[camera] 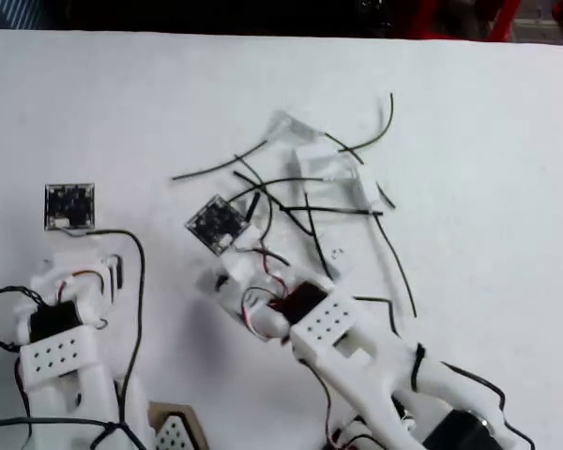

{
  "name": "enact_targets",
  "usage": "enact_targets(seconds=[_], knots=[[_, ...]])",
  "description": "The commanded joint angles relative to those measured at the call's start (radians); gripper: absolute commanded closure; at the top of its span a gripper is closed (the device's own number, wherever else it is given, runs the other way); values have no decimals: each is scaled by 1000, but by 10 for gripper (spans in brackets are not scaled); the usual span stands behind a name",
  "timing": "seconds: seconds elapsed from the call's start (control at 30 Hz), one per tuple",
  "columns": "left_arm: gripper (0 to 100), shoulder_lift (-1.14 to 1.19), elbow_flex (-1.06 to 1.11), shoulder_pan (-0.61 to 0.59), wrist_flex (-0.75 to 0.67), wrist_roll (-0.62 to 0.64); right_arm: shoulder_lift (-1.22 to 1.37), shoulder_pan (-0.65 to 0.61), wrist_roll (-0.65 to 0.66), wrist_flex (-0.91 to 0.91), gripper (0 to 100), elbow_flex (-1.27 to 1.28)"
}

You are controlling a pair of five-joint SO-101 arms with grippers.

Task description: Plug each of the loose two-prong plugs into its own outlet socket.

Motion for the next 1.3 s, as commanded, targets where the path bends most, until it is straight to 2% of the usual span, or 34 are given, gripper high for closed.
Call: enact_targets(seconds=[0.0, 0.33, 0.87, 1.27], knots=[[804, -16, -3, -8, -18, -9, 25, -4, 3, -45, 981, -52], [804, -22, 14, -8, -25, -9, 44, 38, -14, -68, 981, -74], [804, -22, 14, -8, -25, -9, 176, 33, -32, -61, 981, -123], [804, -22, 15, -8, -25, -9, 239, 21, -25, 242, 981, -325]])
